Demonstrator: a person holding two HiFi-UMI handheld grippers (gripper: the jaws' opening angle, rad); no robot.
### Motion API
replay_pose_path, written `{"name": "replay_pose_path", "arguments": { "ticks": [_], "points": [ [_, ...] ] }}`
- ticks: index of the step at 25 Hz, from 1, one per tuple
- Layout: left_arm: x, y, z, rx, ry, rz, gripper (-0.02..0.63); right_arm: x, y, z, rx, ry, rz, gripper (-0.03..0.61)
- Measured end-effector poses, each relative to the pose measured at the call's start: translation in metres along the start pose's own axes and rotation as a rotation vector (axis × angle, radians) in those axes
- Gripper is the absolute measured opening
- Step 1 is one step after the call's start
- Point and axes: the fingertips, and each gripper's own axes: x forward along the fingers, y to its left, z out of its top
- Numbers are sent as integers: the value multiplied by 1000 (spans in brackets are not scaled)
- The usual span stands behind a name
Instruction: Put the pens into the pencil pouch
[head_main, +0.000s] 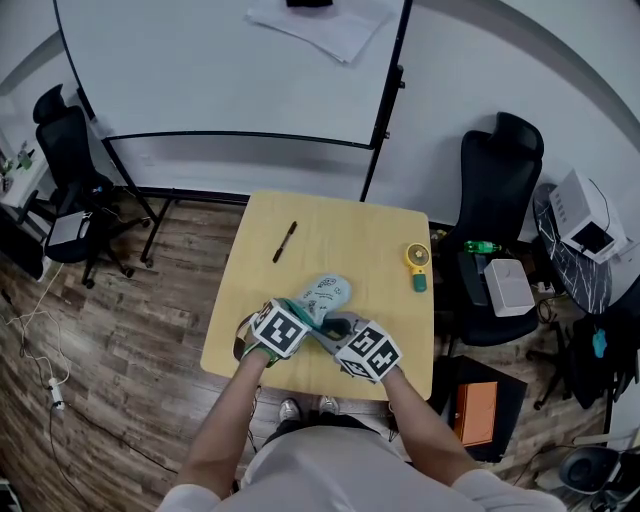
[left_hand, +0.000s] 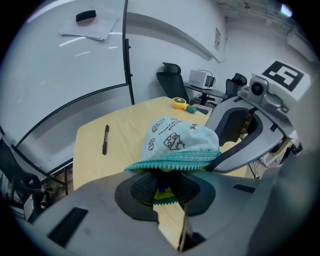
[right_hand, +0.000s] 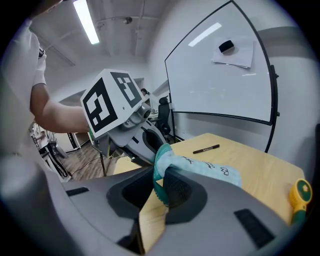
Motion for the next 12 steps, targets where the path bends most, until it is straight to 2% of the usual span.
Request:
{"name": "replay_pose_path", "arguments": {
  "ticks": [3, 7, 9, 12],
  "points": [
    [-4, 0, 3, 11, -38, 8, 68, -3, -6, 1, 8, -6, -13, 58],
    [-20, 0, 9, 3, -102, -13, 181, -5, -13, 4, 12, -12, -29, 58],
    [-35, 2, 12, -15, -148, -13, 214, -5, -17, 6, 16, -15, -42, 58],
    [-58, 12, 14, -73, -246, 7, 219, -4, -24, 11, 16, -19, -66, 58]
  ]
}}
